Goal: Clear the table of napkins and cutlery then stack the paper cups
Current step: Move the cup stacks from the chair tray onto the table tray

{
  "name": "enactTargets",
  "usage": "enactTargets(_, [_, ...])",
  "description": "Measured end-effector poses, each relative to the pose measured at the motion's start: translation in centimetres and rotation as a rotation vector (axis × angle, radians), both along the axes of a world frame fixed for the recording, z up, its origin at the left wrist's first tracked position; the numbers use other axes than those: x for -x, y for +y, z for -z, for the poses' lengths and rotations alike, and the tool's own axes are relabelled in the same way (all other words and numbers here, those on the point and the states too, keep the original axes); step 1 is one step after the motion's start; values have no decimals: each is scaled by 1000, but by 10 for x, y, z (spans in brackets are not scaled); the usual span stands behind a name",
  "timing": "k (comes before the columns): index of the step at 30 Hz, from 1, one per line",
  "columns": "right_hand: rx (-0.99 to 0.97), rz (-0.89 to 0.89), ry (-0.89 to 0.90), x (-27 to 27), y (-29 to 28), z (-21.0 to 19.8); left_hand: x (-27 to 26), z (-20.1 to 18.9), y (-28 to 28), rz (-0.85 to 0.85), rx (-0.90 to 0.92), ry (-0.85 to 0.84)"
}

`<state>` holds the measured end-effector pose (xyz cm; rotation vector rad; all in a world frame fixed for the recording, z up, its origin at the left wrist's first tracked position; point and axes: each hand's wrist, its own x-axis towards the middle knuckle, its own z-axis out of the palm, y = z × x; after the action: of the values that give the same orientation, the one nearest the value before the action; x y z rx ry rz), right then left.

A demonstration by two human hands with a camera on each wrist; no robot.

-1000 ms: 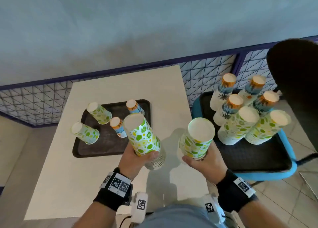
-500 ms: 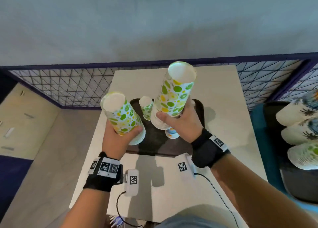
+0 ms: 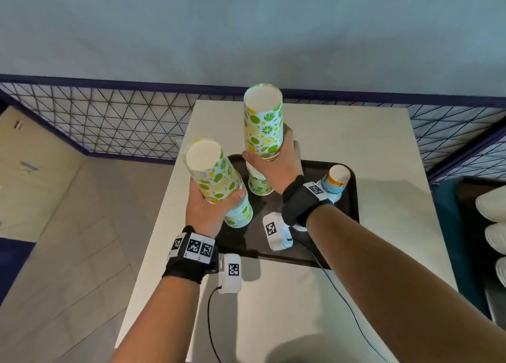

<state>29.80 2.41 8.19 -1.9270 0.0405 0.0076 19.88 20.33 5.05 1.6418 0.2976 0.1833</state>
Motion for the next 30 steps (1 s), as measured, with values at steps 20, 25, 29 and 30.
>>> enactTargets(20, [237, -42, 239, -17, 30, 80, -21, 96, 5, 31, -138, 267])
enactTargets(25, [270, -37, 260, -23, 34, 75, -23, 94, 1, 29, -148, 290])
enactTargets(29, [257, -48, 318, -23, 35, 67, -21, 88, 2, 40, -156, 316])
enactTargets(30, [250, -51, 330, -20, 33, 63, -19, 85, 2, 43, -150, 310])
